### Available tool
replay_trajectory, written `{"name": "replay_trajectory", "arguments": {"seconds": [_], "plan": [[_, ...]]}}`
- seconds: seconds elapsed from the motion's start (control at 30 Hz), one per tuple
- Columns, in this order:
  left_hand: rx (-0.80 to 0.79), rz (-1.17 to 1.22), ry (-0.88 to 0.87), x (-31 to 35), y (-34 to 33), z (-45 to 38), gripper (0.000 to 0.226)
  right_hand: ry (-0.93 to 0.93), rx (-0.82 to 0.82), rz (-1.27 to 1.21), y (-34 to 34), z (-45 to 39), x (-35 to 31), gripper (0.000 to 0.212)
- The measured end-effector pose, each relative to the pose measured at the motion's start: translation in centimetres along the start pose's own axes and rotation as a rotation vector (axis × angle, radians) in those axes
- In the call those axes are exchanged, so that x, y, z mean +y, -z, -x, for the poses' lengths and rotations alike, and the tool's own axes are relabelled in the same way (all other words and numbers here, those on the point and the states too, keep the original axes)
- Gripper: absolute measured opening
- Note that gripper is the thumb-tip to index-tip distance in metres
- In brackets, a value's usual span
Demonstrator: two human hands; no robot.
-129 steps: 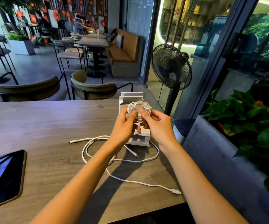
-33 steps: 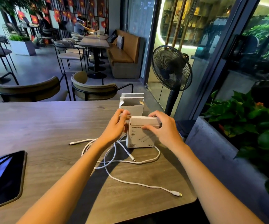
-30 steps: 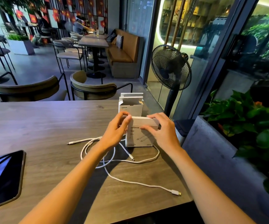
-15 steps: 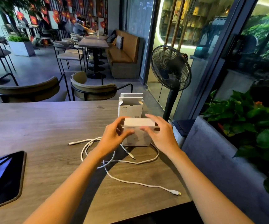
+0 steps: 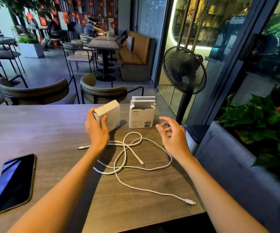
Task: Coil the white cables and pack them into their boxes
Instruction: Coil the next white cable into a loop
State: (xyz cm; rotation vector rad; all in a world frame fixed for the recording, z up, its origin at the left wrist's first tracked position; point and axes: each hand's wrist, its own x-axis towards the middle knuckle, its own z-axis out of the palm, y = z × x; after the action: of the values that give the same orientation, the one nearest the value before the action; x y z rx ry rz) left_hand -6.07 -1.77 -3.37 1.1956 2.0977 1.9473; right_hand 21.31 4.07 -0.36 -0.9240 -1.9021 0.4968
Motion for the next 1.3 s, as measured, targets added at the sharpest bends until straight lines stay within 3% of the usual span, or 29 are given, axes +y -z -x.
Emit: {"name": "replay_trajectory", "arguments": {"seconds": [0.2, 0.37, 0.47, 0.57, 0.67, 0.8, 0.87, 0.93, 1.03, 1.13, 1.2, 1.23, 1.3], "plan": [[-0.068, -0.027, 0.072, -1.3, 1.1, 0.1, 0.061, -0.045, -0.123, 0.077, -0.6, -0.4, -0.9, 0.029], [0.005, -0.148, 0.064, -0.2, 1.5, 0.4, 0.07, -0.193, -0.507, 0.324, -1.7, 0.1, -0.4, 0.037], [0.131, -0.158, -0.03, 0.9, 1.8, 1.2, 0.063, -0.2, -0.584, 0.406, -2.7, 1.3, -0.6, 0.045], [0.213, -0.105, -0.268, 2.0, 1.4, 2.2, 0.042, -0.112, -0.599, 0.458, -3.5, 2.3, -2.1, 0.056], [0.022, -0.046, -0.454, 2.5, 0.9, 3.3, 0.021, -0.074, -0.665, 0.453, -4.0, 2.7, -3.0, 0.041], [-0.481, -0.088, -0.388, 2.3, 0.2, 4.5, 0.02, -0.127, -0.728, 0.43, -3.1, 2.0, -3.7, 0.007], [-0.663, -0.142, -0.34, 2.1, 0.0, 4.7, 0.034, -0.201, -0.664, 0.174, -2.0, 1.2, -4.5, 0.009], [-0.77, -0.118, -0.241, 1.9, 0.0, 4.8, 0.04, -0.178, -0.425, -0.037, -1.0, 0.5, -5.0, 0.016], [-0.823, -0.094, -0.18, 2.3, -0.1, 4.8, 0.037, -0.11, -0.078, -0.135, -0.2, -0.4, -5.1, 0.025], [-0.788, 0.02, -0.179, 3.1, 0.0, 4.8, 0.023, -0.179, 0.272, -0.255, 0.5, -1.5, -5.3, 0.028], [-0.737, 0.173, -0.122, 3.5, 0.4, 4.4, 0.025, -0.246, 0.516, -0.168, 1.3, -2.2, -4.7, 0.027], [-0.712, 0.264, -0.071, 3.8, 0.6, 4.2, 0.031, -0.28, 0.564, -0.031, 1.7, -2.4, -4.2, 0.025], [-0.673, 0.434, 0.066, 5.2, 0.9, 3.7, 0.044, -0.319, 0.389, 0.25, 2.4, -2.3, -2.9, 0.026]]}}
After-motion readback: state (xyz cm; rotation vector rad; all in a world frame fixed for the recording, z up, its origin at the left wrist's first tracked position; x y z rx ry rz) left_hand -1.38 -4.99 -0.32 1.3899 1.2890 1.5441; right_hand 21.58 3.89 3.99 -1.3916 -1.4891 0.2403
